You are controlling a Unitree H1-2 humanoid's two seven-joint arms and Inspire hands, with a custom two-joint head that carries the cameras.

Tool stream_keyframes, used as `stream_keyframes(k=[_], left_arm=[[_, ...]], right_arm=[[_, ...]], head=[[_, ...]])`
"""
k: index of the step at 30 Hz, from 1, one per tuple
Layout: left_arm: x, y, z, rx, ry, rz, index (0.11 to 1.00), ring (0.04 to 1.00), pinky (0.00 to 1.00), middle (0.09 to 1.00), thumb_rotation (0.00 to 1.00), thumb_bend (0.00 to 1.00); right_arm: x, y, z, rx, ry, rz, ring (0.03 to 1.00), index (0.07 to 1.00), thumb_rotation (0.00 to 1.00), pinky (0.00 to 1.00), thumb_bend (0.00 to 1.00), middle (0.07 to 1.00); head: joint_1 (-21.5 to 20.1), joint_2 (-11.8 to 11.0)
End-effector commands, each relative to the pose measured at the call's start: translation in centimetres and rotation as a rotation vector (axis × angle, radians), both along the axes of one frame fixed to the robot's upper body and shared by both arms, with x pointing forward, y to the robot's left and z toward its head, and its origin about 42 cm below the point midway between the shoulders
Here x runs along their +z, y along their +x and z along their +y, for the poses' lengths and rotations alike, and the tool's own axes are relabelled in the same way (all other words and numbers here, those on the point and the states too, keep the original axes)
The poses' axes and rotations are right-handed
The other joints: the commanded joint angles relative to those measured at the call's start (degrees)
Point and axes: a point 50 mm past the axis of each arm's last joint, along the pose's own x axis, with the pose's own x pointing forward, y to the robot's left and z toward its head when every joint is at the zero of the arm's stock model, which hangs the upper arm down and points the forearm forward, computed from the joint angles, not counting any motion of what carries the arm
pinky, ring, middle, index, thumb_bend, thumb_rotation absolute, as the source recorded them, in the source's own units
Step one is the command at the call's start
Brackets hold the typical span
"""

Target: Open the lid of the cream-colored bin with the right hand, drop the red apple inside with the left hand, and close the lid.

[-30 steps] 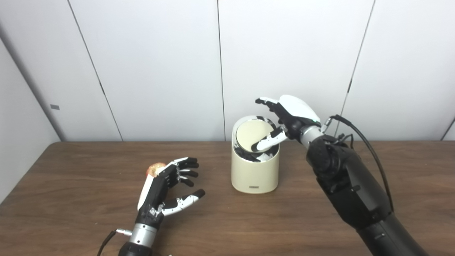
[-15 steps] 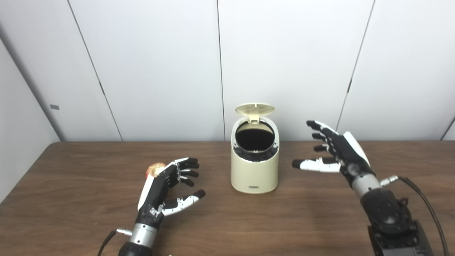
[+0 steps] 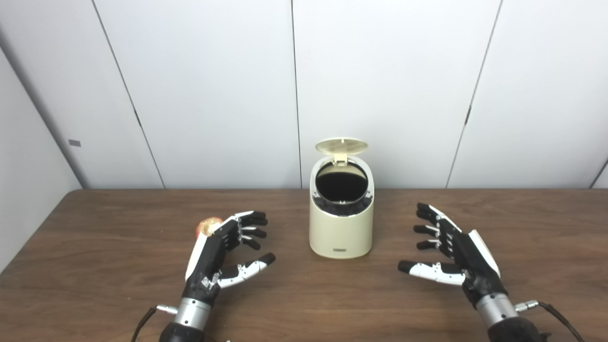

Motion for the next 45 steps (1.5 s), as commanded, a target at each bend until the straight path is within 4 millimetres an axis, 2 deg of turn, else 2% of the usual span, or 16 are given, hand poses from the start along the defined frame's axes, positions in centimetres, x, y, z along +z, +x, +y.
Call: stream_keyframes(k=[1, 4, 6, 8, 9, 13, 17, 23, 28, 39, 45], left_arm=[[-0.7, -1.5, -0.7, 0.042, 0.046, -0.017, 0.695, 0.595, 0.48, 0.684, 0.0, 0.61], [1.2, -1.8, 0.0, 0.129, 0.127, -0.123, 0.663, 0.56, 0.44, 0.659, 0.0, 0.62], [2.1, -2.3, 1.0, 0.192, 0.206, -0.175, 0.694, 0.626, 0.52, 0.686, 0.0, 0.66], [2.8, -2.7, 2.3, 0.278, 0.302, -0.187, 0.745, 0.701, 0.59, 0.731, 0.04, 0.73], [3.0, -2.9, 2.8, 0.319, 0.332, -0.175, 0.745, 0.701, 0.59, 0.731, 0.04, 0.73], [3.4, -3.0, 4.6, 0.46, 0.466, -0.101, 0.861, 0.829, 0.71, 0.848, 0.17, 0.8], [3.5, -2.7, 5.5, 0.541, 0.559, -0.074, 0.88, 0.869, 0.76, 0.879, 0.2, 0.83], [3.7, -2.1, 6.2, 0.582, 0.526, -0.122, 0.896, 0.846, 0.73, 0.879, 0.21, 0.86], [3.6, -1.5, 6.2, 0.62, 0.518, -0.122, 0.899, 0.859, 0.75, 0.89, 0.2, 0.86], [2.7, 1.5, 6.3, 0.595, 0.596, 0.083, 0.942, 0.858, 0.7, 0.89, 0.27, 0.89], [2.7, 3.2, 6.3, 0.568, 0.671, 0.174, 0.915, 0.811, 0.63, 0.847, 0.31, 0.92]], right_arm=[[2.1, 0.5, 0.0, -0.004, 0.012, -0.114, 0.806, 0.893, 0.23, 0.66, 0.83, 0.9], [2.1, 0.4, -0.5, -0.005, 0.004, -0.113, 0.817, 0.894, 0.2, 0.67, 0.81, 0.906], [2.0, 0.4, -1.1, -0.002, -0.005, -0.114, 0.832, 0.903, 0.15, 0.67, 0.79, 0.912], [2.1, 0.5, -1.5, 0.002, -0.01, -0.114, 0.843, 0.911, 0.11, 0.68, 0.77, 0.917], [2.1, 0.5, -1.8, 0.004, -0.011, -0.115, 0.843, 0.911, 0.11, 0.68, 0.77, 0.917], [2.1, 0.7, -2.3, 0.008, -0.017, -0.109, 0.845, 0.918, 0.1, 0.68, 0.77, 0.924], [2.3, 0.6, -2.3, 0.004, -0.023, -0.091, 0.853, 0.919, 0.11, 0.71, 0.77, 0.927], [3.1, 0.5, -2.0, 0.01, -0.025, -0.083, 0.852, 0.916, 0.08, 0.72, 0.76, 0.931], [3.4, 0.6, -2.0, 0.006, -0.028, -0.088, 0.833, 0.911, 0.02, 0.71, 0.76, 0.922], [4.1, 0.1, -1.9, -0.002, -0.058, -0.099, 0.823, 0.905, 0.02, 0.7, 0.75, 0.915], [4.3, -0.2, -2.0, -0.012, -0.067, -0.109, 0.811, 0.905, 0.01, 0.66, 0.74, 0.912]], head=[[0.03, 0.05], [2.84, -0.2], [6.64, -0.68], [8.24, -1.0], [10.03, -1.35], [12.53, -2.01], [13.22, -2.3], [13.46, -2.25], [13.52, -2.11], [12.67, -1.71], [12.21, -1.41]])
